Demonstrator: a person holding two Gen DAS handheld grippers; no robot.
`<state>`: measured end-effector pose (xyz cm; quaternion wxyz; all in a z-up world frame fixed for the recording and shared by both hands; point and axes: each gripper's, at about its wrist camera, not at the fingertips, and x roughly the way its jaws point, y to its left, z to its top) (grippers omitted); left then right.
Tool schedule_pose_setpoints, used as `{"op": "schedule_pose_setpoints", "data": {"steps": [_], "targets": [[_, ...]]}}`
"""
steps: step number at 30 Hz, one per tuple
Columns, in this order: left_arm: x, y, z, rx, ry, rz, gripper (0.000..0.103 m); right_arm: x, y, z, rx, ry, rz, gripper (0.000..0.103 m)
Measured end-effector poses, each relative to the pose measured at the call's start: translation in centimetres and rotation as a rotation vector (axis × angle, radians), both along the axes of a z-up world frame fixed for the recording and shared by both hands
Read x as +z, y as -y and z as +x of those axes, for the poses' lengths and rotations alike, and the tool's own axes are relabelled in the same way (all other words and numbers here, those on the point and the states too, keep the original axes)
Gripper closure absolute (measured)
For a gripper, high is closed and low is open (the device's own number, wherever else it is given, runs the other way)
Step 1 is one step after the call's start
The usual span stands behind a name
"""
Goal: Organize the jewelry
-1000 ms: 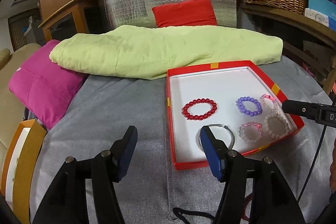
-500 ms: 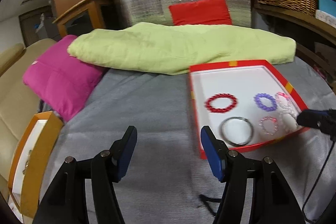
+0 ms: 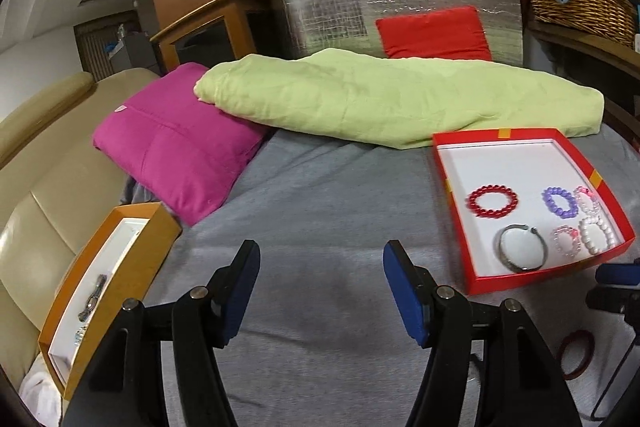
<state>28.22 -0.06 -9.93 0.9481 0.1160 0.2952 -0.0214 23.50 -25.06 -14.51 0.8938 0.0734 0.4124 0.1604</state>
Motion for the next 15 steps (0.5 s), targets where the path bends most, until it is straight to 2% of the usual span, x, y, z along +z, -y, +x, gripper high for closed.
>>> {"op": "schedule_pose_setpoints", "data": {"steps": [11,15], "targets": [[-0.3,-1.7,-0.2,0.009,-0.009,0.01,0.038,-1.5,-1.6,-0.8,0.052,-0.032,-0.051,0.064],[-0.9,-1.5,-0.2,-0.026,-0.052,0.001,0.037,-1.7,-1.4,-1.1,0.039,-0.037,-0.052,0.064]]}}
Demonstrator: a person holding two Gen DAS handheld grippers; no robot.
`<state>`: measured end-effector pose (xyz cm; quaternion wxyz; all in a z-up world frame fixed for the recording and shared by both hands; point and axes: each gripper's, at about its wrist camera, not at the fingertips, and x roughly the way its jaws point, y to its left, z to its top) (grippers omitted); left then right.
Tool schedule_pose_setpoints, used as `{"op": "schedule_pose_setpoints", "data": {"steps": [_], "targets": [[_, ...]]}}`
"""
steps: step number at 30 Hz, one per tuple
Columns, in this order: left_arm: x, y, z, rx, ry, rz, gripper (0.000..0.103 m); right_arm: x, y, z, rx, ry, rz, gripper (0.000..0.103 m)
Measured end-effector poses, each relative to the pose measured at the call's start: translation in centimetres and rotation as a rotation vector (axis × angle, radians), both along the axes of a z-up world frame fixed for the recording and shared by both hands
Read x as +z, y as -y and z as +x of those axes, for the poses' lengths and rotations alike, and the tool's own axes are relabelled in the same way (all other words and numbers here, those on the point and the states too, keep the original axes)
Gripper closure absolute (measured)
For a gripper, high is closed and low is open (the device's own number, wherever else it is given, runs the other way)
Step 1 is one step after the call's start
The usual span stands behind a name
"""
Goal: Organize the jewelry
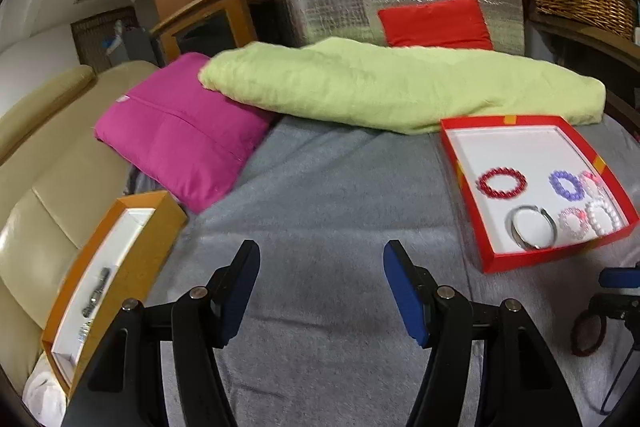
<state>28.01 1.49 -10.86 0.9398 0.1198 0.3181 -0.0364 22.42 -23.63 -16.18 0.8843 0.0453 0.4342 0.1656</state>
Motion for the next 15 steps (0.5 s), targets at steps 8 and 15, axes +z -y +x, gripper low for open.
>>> {"op": "schedule_pose_setpoints", "data": {"steps": [8,15], "targets": [[-2.5,0.9,0.0,-0.142,-0.206,-0.08,0.037,-1.4,1.1,-1.6,-0.043,-0.038,-0.006,0.064],[-3.7,3.0,-0.8,-0.222,-0.3,-0.12,0.037,-1.8,1.3,-2.5,-0.037,-0.036,-0.015,0.064]]}}
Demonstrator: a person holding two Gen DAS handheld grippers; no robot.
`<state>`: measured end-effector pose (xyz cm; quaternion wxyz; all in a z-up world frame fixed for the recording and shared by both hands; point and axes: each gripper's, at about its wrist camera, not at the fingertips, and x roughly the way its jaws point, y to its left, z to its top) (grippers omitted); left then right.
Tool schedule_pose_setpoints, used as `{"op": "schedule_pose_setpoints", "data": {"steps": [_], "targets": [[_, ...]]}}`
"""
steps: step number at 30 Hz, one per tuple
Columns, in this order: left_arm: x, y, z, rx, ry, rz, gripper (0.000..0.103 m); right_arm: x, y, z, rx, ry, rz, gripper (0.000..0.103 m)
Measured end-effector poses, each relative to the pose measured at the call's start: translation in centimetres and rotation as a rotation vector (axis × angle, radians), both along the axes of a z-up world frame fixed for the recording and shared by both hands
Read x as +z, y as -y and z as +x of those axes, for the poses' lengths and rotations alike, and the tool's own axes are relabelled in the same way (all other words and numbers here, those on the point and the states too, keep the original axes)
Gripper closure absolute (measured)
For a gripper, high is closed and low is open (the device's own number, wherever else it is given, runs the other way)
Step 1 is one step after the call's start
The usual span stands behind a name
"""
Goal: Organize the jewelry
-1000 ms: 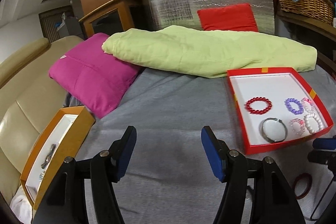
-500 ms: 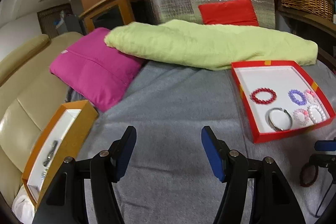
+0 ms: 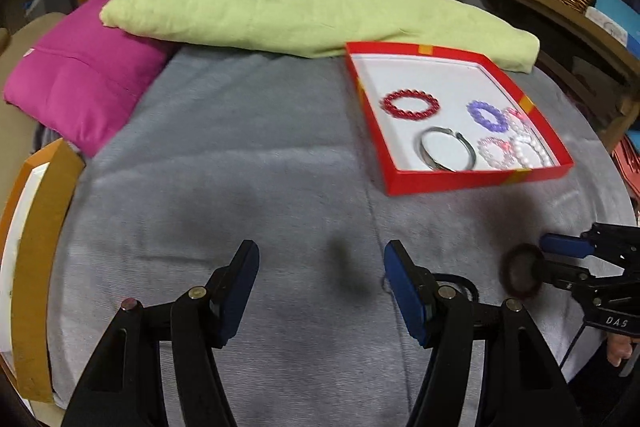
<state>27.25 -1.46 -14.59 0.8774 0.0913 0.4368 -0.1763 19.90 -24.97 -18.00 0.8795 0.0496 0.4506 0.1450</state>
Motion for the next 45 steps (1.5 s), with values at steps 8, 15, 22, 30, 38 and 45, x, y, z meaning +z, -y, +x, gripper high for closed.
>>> {"op": "schedule_pose_setpoints", "data": {"steps": [8,15,22,30,38,45], "targets": [[-2.0,1.7,0.4,-0.025,-0.098,0.008,0.037,-0.2,-0.9,0.3,0.019,0.029,-0.086,0.085],[-3.3,3.0,0.7,-0.06,-0.137,0.008,0.052,-0.1,-0.7,0.0,0.017,0.063,-0.125,0.096],[-3.2,4.8,0.0,-0.119,-0.107,0.024,0.085,0.3,1.5,0.3,-0.054,0.058,-0.096,0.096],[-2.4,5.6,-0.5,-0.118,-0.054,0.056,0.093,-0.2,2.9,0.5,-0.075,0.033,-0.089,0.096],[-1.2,6.6,-1.2,-0.144,0.0,0.064,0.095,0.1,3.7,0.5,-0.101,0.037,-0.07,0.096],[-0.7,7.0,-1.4,-0.158,0.009,0.043,0.095,0.4,4.3,0.5,-0.121,0.045,-0.057,0.096]]}}
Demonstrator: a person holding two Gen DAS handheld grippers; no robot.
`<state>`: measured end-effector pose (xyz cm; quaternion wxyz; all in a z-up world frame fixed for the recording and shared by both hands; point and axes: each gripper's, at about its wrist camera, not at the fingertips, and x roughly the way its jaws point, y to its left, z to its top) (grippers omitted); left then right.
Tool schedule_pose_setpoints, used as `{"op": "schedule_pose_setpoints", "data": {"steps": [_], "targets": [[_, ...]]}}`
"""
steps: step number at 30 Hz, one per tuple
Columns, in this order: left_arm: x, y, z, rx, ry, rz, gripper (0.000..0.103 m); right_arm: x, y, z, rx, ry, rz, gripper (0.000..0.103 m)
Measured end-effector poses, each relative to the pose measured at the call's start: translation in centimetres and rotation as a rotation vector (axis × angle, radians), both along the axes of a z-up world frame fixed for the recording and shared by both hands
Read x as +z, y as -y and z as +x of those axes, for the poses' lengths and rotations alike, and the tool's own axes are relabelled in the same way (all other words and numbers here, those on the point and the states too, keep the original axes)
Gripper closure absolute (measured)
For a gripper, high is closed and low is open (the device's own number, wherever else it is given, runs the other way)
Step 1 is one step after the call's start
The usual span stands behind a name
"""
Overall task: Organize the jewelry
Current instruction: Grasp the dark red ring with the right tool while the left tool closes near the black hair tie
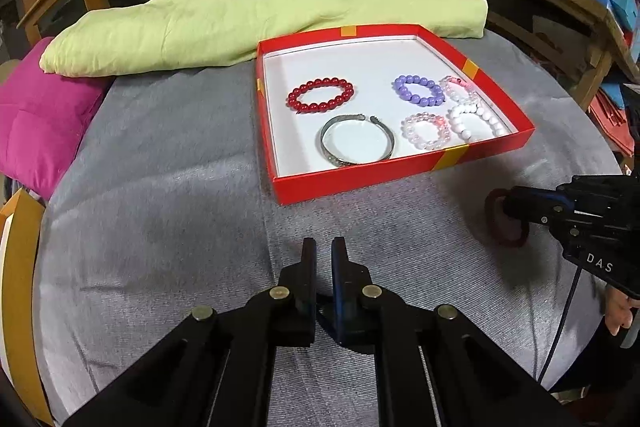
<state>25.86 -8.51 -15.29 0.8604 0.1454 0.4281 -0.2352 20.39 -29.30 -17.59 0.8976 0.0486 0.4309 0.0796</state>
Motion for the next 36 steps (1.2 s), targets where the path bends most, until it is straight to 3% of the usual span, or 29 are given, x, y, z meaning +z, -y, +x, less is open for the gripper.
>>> {"op": "schedule_pose_setpoints", "data": {"steps": [12,15,17,18,26,30,36], "targets": [[-0.1,-0.2,0.0,-0.001,0.009,0.011,0.095,0.0,0.4,0.1,-0.01,-0.005,0.01,0.096],[0.2,-0.9,0.0,-0.012,0.015,0.011,0.082,-0.3,0.3,0.4,-0.011,-0.021,0.011,0.096],[0.4,-1.6,0.0,-0.004,0.031,0.012,0.053,-0.5,0.3,0.5,-0.015,-0.029,0.011,0.096],[0.5,-2.0,0.0,0.001,0.042,0.012,0.05,-0.6,0.3,0.5,-0.016,-0.031,0.012,0.096],[-0.6,-3.9,0.0,-0.051,-0.037,-0.017,0.043,-0.9,0.4,0.7,-0.02,-0.041,0.014,0.096],[-1.5,-3.0,-0.5,-0.094,-0.091,-0.015,0.037,-0.9,0.4,0.7,-0.021,-0.042,0.015,0.096],[-2.5,-1.7,-0.5,-0.095,-0.13,-0.015,0.037,-1.0,0.3,0.7,-0.02,-0.038,0.011,0.096]]}}
